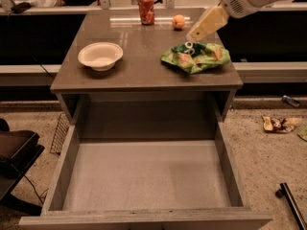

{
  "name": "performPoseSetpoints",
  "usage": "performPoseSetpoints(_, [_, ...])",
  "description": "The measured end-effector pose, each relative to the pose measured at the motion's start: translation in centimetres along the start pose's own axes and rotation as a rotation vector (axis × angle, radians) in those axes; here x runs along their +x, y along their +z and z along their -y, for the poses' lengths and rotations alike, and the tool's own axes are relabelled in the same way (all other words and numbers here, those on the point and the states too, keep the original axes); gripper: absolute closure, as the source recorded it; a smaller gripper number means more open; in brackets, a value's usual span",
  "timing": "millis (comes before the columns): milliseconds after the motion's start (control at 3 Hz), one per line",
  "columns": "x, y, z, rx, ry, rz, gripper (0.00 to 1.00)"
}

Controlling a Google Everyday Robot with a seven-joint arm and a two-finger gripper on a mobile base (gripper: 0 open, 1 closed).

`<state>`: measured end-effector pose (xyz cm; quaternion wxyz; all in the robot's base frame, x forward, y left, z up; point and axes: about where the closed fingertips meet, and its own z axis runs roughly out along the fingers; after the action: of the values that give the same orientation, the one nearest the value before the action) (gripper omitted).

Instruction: Place green rice chip bag into top drawer

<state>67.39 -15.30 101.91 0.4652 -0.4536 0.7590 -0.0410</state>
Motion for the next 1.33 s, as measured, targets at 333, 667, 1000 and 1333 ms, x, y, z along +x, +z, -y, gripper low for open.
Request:
performPoseSetpoints(333, [1.7,8.2,-1.9,-0.15,0.05,0.014,0.0])
performPoseSetpoints(667, [3.5,11.9,-2.9,-0.205,0.06,-0.021,0.0])
performPoseSetpoints(1000, [6.8,13.1,-3.8,-0.253,0.075,-0.087,0.17])
performPoseSetpoints(1333, [10.2,12.9,-5.3,-0.288,0.093,-0.162,0.41])
